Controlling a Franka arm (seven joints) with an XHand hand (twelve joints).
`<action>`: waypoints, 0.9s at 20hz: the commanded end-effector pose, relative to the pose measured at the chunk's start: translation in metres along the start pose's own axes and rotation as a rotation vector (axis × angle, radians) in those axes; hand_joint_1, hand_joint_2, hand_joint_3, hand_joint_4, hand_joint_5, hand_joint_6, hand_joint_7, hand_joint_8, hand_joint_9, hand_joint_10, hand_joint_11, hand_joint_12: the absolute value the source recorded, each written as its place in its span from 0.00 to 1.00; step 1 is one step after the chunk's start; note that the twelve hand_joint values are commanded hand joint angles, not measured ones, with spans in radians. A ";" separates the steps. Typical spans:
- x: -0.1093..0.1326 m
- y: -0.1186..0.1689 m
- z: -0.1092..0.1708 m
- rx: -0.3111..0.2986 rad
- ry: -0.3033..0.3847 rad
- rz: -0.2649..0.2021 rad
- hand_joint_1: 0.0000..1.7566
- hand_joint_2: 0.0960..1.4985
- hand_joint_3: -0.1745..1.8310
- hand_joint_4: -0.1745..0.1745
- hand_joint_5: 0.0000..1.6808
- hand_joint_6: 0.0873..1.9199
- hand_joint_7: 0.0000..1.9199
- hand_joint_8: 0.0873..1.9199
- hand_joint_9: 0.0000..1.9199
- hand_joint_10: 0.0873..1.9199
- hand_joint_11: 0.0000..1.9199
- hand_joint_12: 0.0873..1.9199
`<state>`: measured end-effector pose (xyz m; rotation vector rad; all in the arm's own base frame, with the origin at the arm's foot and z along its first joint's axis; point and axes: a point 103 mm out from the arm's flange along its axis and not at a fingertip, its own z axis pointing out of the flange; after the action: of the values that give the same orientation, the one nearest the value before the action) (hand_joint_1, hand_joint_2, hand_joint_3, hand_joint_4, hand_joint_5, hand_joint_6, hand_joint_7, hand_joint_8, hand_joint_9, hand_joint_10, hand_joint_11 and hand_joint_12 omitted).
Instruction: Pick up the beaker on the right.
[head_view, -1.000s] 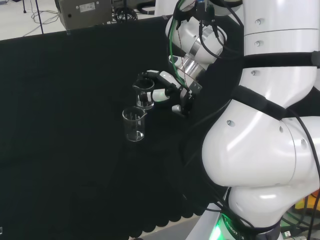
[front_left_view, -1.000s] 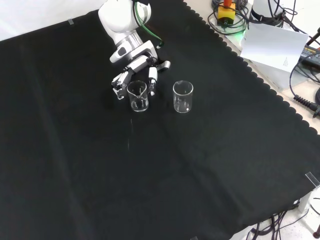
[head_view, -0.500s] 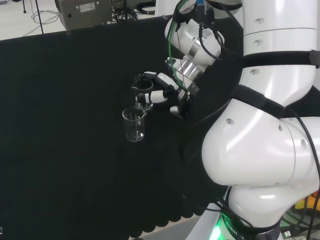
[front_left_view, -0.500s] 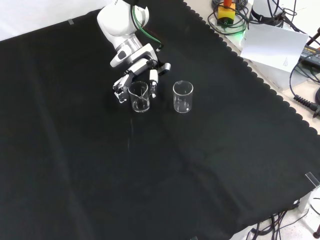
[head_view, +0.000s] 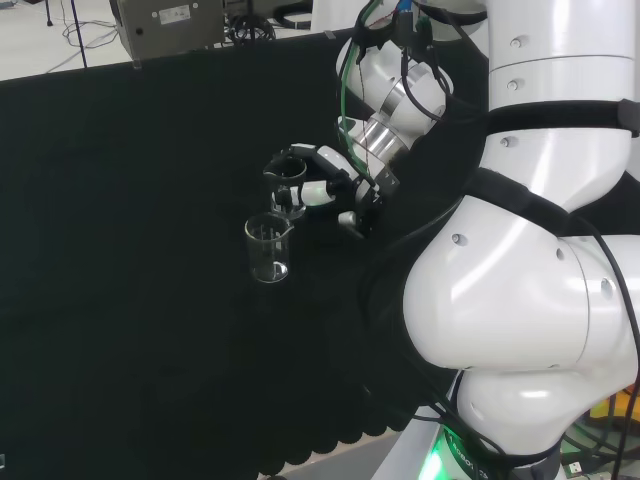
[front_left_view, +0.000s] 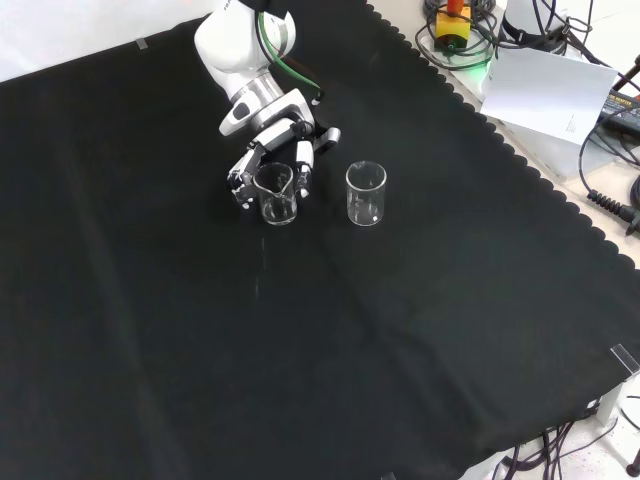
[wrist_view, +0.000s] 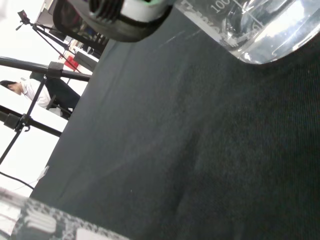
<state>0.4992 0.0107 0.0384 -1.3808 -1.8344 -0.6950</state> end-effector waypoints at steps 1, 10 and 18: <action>0.003 0.002 -0.002 -0.036 -0.001 0.012 0.66 0.65 0.01 0.23 0.52 0.44 0.35 0.35 0.46 0.25 0.34 0.60; 0.036 0.001 -0.048 -0.268 -0.097 -0.038 0.79 0.66 0.00 0.00 0.81 0.13 0.70 0.19 0.84 0.00 0.70 0.29; 0.053 -0.019 -0.091 -0.198 -0.292 -0.067 0.75 0.66 0.00 0.00 0.86 0.04 0.79 0.00 0.93 0.00 0.72 0.27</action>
<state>0.5088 -0.0094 0.1112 -1.5679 -1.9504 -0.8792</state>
